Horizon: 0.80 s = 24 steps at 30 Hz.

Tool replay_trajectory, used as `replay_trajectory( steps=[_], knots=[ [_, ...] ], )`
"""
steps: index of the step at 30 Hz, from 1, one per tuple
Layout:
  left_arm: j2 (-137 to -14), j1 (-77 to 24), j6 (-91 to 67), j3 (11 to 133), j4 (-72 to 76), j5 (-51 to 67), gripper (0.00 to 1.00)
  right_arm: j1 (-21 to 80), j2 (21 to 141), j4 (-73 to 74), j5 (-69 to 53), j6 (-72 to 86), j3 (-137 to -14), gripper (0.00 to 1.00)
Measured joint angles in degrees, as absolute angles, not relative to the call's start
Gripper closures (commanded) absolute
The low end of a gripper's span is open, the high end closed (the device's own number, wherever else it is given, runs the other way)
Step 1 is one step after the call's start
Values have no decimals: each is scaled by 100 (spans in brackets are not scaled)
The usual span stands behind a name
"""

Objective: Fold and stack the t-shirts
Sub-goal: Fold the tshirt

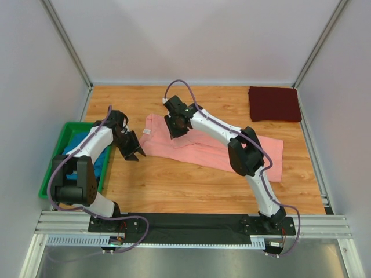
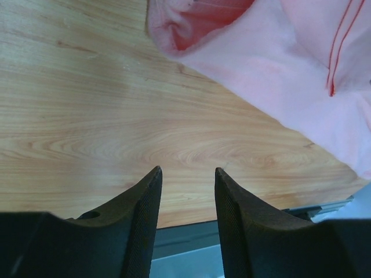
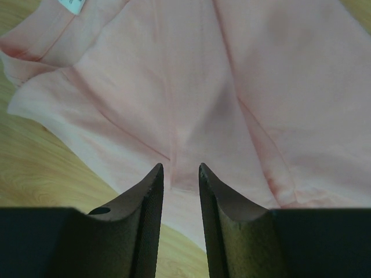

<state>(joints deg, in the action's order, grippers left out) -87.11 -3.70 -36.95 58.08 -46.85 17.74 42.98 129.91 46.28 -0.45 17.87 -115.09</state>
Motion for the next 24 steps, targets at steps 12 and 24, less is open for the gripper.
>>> replay_trajectory(
  steps=[12, 24],
  knots=[
    [-8676, -285, -3500, 5535, -4856, 1721, 52, 4720, 13290, 4615, 8, 1752, -11552, 68],
    [-8648, -285, -3479, 5492, -4886, 1693, 53, 4720, 13290, 4613, 456, 1706, -11459, 68]
  ],
)
